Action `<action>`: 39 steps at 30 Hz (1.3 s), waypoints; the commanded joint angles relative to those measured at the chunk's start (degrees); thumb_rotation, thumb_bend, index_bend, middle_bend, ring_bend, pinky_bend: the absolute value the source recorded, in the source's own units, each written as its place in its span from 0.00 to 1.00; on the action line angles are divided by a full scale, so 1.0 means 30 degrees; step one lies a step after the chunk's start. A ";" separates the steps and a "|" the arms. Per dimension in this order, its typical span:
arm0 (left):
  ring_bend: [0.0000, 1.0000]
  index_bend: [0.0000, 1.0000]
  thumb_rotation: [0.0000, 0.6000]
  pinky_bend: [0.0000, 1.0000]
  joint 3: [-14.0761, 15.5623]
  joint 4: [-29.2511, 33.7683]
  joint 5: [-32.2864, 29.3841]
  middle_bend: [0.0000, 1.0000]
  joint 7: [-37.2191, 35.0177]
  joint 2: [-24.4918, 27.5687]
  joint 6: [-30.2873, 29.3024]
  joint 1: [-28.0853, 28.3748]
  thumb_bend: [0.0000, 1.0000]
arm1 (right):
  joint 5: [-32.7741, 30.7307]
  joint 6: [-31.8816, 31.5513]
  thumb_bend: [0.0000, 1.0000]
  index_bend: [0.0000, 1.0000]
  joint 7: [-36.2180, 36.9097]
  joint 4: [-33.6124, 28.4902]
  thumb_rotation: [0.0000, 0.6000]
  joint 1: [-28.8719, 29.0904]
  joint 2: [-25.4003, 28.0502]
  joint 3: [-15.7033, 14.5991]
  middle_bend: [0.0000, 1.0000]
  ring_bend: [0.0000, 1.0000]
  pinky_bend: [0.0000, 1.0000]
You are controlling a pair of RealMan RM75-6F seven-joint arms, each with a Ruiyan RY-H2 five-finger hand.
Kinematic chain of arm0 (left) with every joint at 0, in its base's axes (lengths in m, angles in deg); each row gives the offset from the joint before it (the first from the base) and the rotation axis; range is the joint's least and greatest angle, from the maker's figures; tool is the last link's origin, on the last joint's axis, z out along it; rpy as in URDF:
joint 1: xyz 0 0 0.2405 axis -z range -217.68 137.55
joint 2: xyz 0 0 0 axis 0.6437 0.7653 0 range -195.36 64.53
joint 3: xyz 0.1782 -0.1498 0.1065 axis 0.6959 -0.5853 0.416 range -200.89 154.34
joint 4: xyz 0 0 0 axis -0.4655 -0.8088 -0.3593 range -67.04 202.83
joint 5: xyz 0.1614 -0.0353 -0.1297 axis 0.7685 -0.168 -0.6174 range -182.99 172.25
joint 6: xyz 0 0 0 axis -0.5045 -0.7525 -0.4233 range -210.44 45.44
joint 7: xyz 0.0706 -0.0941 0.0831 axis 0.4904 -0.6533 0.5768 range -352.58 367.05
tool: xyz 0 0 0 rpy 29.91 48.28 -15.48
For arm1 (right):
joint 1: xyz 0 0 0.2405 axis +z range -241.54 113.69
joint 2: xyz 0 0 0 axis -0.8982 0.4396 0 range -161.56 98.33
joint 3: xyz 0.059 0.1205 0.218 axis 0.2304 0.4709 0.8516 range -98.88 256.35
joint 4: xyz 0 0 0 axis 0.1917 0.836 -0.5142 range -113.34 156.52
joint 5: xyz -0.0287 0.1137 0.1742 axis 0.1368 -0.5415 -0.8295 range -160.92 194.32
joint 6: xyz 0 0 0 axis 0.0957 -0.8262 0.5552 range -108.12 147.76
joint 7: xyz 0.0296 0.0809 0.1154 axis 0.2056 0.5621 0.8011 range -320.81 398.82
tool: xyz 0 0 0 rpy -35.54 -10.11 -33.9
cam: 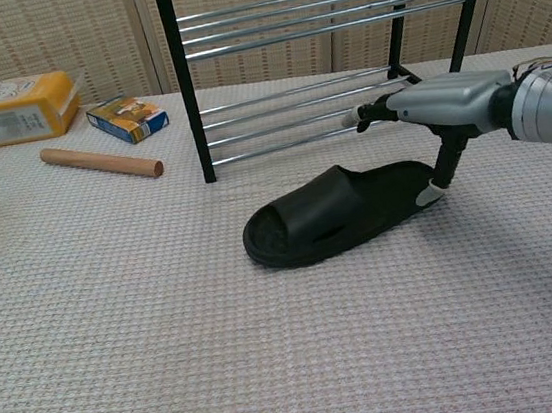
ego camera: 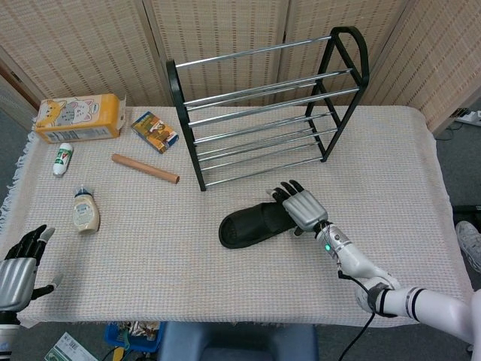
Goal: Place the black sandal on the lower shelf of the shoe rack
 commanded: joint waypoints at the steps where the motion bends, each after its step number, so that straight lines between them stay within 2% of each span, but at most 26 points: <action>1: 0.10 0.10 1.00 0.24 0.0023 0.0045 -0.0045 0.07 0.0036 0.0059 0.0026 -0.0015 0.26 | -0.1680 0.1407 0.02 0.00 -0.0900 0.0837 1.00 0.1062 0.0076 -0.0373 0.09 0.00 0.01; 11: 0.10 0.10 1.00 0.24 0.0132 0.0209 -0.0309 0.07 0.0125 0.0142 0.0099 -0.0158 0.26 | -0.3025 0.1667 0.02 0.00 -0.1336 0.2856 1.00 0.2114 -0.1338 -0.1167 0.08 0.00 0.01; 22: 0.10 0.10 1.00 0.24 0.0142 0.0096 -0.0322 0.07 -0.0095 0.0194 0.0025 -0.0239 0.26 | -0.3243 0.1366 0.04 0.01 -0.1681 0.3403 1.00 0.2553 -0.1816 -0.1976 0.11 0.00 0.01; 25: 0.10 0.10 1.00 0.24 0.0143 0.0028 -0.0320 0.07 -0.0172 0.0168 0.0024 -0.0250 0.26 | -0.3392 0.1147 0.13 0.05 -0.1844 0.3339 1.00 0.2583 -0.1750 -0.2130 0.15 0.02 0.02; 31: 0.10 0.10 1.00 0.24 0.0136 -0.0073 -0.0267 0.07 -0.0247 0.0102 0.0062 -0.0213 0.26 | -0.3762 0.0839 0.18 0.19 -0.2077 0.3213 1.00 0.2652 -0.1698 -0.2358 0.22 0.07 0.03; 36: 0.10 0.10 1.00 0.24 0.0136 -0.0114 -0.0303 0.07 -0.0264 0.0094 0.0062 -0.0233 0.26 | -0.3779 0.0434 0.26 0.36 -0.1750 0.3122 1.00 0.2524 -0.1751 -0.2384 0.34 0.14 0.04; 39: 0.10 0.10 1.00 0.24 0.0141 -0.0143 -0.0323 0.07 -0.0285 0.0094 0.0062 -0.0250 0.26 | -0.3567 -0.0038 0.28 0.41 -0.1314 0.2886 1.00 0.2289 -0.1616 -0.2321 0.40 0.19 0.08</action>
